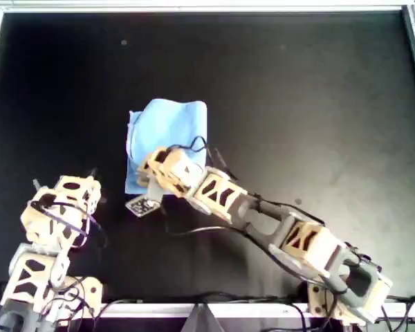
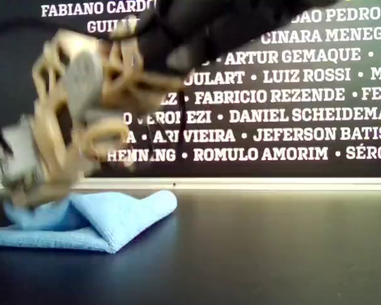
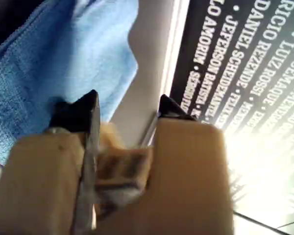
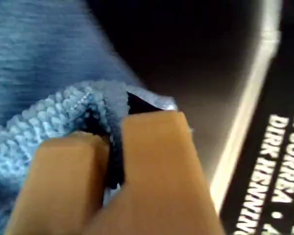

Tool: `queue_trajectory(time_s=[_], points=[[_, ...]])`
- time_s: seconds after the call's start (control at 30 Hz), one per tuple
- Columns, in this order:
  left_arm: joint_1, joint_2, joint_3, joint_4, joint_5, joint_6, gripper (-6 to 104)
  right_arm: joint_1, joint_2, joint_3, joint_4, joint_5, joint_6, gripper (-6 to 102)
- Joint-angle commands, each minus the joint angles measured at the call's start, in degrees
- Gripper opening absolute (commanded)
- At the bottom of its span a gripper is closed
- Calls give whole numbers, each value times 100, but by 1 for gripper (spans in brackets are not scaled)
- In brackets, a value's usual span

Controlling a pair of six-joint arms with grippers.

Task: Fold a cloth

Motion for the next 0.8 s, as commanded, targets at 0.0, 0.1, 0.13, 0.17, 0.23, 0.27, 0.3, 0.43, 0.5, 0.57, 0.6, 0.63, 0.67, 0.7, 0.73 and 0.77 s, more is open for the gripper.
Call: queue_trajectory(time_s=[0.0,0.1,0.13,0.17,0.23,0.27,0.3,0.43,0.5,0.57,0.6,0.63,0.67,0.7,0.73,0.77], points=[[79,9,-70,-35,-35,26,43,-35,26,-1063,-123,26,-44,5],[79,9,-70,-35,-35,26,43,-44,-88,-1239,-123,26,-62,18],[79,9,-70,-35,-35,26,43,-53,-88,-1248,-123,26,-62,24],[79,9,-70,-35,-35,26,43,-70,-88,-1248,-123,35,-9,30],[79,9,-70,-35,-35,26,43,-105,-70,-1222,-123,62,9,39],[79,9,-70,-35,-35,26,43,-123,9,-1125,-123,97,-44,42],[79,9,-70,-35,-35,26,43,-123,44,-1116,-114,132,-53,43],[79,9,-70,-35,-35,26,43,-132,114,-1107,-18,255,-35,43],[79,9,-70,-35,-35,26,43,-132,141,-1107,-9,264,-26,43],[79,9,-70,-35,-35,26,43,-132,149,-1107,-9,272,-53,43],[79,9,-70,-35,-35,26,43,-141,158,-1107,0,272,-53,43],[79,9,-70,-35,-35,26,43,-141,193,-1107,0,272,-53,43],[79,9,-70,-35,-35,26,43,-149,255,-1099,9,272,-62,43],[79,9,-70,-35,-35,26,43,-158,316,-1072,44,272,-62,43],[79,9,-70,-35,-35,26,43,-176,396,-1020,141,272,-62,43],[79,9,-70,-35,-35,26,43,-229,510,-940,281,272,-62,43]])
